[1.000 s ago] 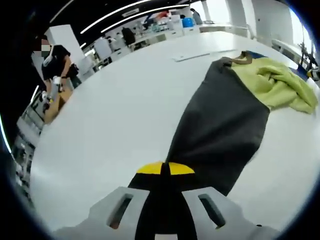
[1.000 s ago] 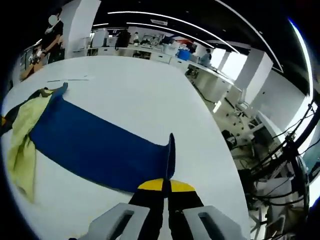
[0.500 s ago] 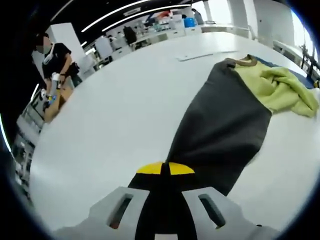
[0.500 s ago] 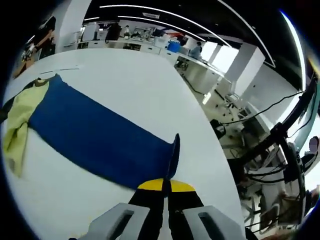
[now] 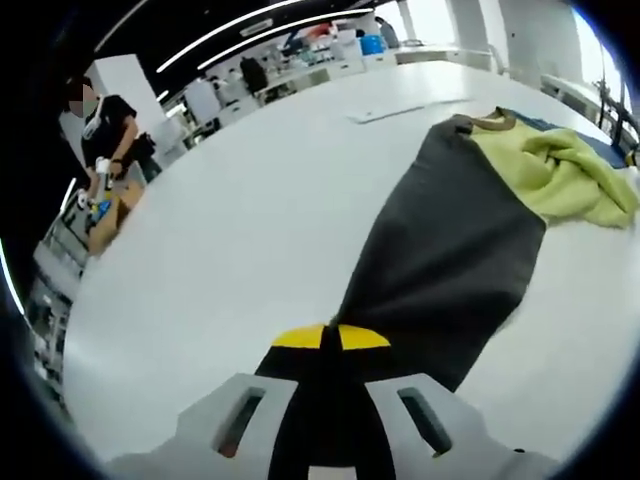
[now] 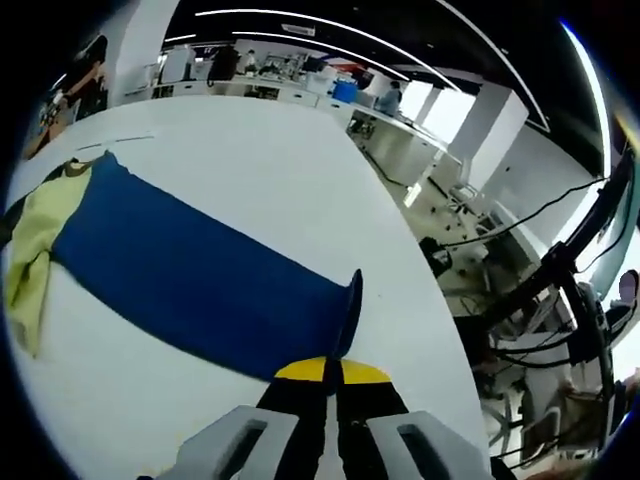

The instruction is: Fold the garment on the visible template until the final outline fits inside the template.

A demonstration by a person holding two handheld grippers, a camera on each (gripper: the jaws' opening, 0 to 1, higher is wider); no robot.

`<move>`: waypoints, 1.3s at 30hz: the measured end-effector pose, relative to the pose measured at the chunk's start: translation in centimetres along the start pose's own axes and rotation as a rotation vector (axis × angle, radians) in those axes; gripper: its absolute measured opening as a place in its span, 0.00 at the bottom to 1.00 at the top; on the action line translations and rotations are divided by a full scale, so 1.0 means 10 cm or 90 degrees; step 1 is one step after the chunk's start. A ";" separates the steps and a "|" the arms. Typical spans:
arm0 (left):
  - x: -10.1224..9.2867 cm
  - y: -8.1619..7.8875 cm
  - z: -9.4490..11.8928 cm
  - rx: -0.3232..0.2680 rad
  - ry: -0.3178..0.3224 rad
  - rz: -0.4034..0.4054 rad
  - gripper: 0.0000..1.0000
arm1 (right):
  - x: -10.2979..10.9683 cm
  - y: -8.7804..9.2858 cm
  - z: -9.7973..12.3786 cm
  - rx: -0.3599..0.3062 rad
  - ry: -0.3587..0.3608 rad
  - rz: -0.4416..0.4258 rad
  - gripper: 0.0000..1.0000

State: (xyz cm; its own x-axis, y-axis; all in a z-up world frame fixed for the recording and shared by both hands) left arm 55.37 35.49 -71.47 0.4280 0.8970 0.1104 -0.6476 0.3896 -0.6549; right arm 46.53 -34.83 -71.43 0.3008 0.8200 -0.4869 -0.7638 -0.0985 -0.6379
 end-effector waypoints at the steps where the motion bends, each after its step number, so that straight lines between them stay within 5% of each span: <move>1: 0.00 0.01 0.02 -0.006 0.001 0.010 0.00 | 0.00 -0.01 0.01 -0.004 -0.002 0.007 0.00; 5: -0.01 0.00 0.07 -0.038 0.007 0.034 0.12 | 0.00 -0.09 0.06 -0.029 -0.012 0.006 0.09; 17: -0.23 -0.06 0.28 -0.125 0.083 0.042 0.61 | 0.45 -0.42 0.43 -0.102 -0.203 -0.057 0.55; 22: -0.33 -0.14 0.35 -0.153 0.110 0.033 0.79 | 0.71 -0.53 0.67 -0.125 -0.292 -0.036 0.67; 30: -0.55 -0.24 0.46 -0.186 0.158 0.019 0.99 | 1.18 -0.62 1.14 -0.153 -0.426 0.015 0.71; 39: -0.77 -0.27 0.59 -0.204 0.191 0.019 0.99 | 1.63 -0.60 1.60 -0.182 -0.526 0.102 0.63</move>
State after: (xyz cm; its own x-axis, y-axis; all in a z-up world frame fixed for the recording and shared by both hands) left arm 50.10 28.80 -66.16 0.6076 0.7875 -0.1031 -0.4537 0.2376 -0.8589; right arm 46.90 -11.87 -65.95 -0.3903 0.9182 -0.0675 -0.5568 -0.2938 -0.7769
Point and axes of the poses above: the point that each gripper's makers call its tool centre point, and the gripper's own axes: z roughly backward along the fingers, x roughly to its left, y roughly out of its underside, the point moved 4 cm from there along z, roughly backward along the fingers, and after that the axes turned 14 degrees about y, right-handed, at the moved point
